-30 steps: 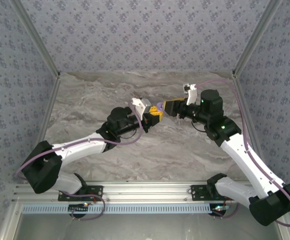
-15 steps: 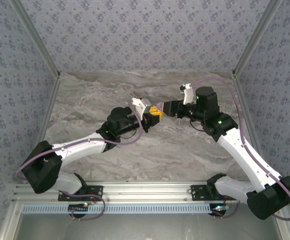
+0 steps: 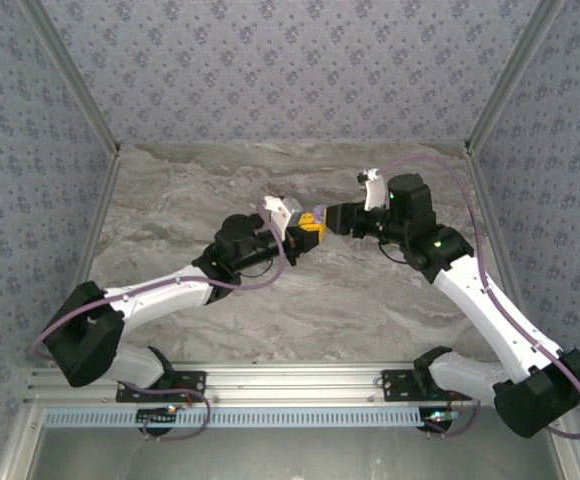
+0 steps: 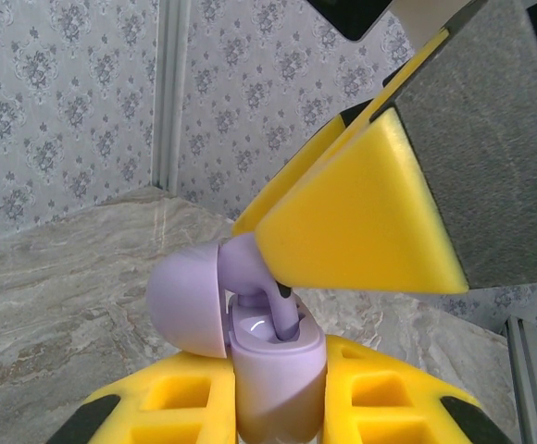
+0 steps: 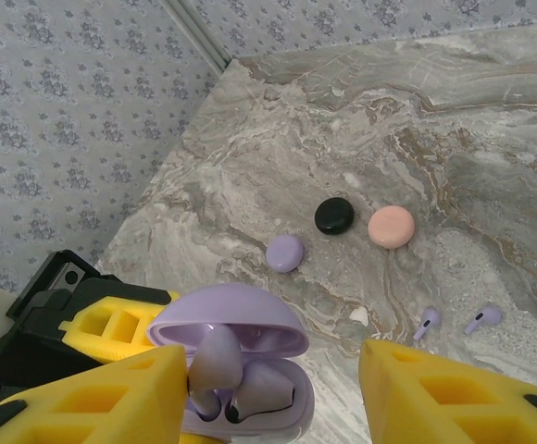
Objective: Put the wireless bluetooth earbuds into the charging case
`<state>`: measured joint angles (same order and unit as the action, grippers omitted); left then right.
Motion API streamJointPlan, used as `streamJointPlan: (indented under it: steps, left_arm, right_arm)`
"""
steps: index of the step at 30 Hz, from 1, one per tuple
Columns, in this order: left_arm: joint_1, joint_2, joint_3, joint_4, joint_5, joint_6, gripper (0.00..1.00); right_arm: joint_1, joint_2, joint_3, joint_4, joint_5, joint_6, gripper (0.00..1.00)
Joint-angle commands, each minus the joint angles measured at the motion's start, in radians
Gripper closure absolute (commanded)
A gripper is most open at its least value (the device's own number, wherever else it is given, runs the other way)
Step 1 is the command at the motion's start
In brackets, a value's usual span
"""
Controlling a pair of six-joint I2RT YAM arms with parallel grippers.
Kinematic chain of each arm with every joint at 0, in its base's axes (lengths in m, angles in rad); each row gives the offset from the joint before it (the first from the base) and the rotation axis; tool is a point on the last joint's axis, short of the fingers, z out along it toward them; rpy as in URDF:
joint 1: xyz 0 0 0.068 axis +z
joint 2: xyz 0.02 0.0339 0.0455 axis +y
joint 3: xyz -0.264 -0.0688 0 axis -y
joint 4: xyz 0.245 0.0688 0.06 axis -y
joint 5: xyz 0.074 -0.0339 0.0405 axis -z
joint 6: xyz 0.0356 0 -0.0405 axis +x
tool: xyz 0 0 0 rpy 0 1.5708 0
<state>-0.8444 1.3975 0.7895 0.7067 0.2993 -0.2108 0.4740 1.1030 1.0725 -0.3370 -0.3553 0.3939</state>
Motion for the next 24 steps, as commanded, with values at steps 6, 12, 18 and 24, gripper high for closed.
streamJointPlan:
  steps: [6,12,18,24]
  left_arm:
    - [-0.004,-0.002,0.027,0.047,0.001,0.003,1.0]
    - [-0.005,-0.004,0.025,0.047,0.003,0.003,1.0]
    - [-0.005,-0.008,0.018,0.051,0.005,0.004,1.0]
    - [-0.005,-0.016,0.013,0.053,0.006,0.005,1.0]
  right_arm:
    - [0.002,-0.024,0.032,-0.062,0.051,-0.032,0.46]
    - [0.0,-0.024,0.032,-0.063,0.05,-0.035,0.46]
    - [-0.002,-0.019,0.032,-0.061,0.055,-0.033,0.46]
    - [-0.019,-0.031,0.027,-0.046,0.011,-0.035,0.45]
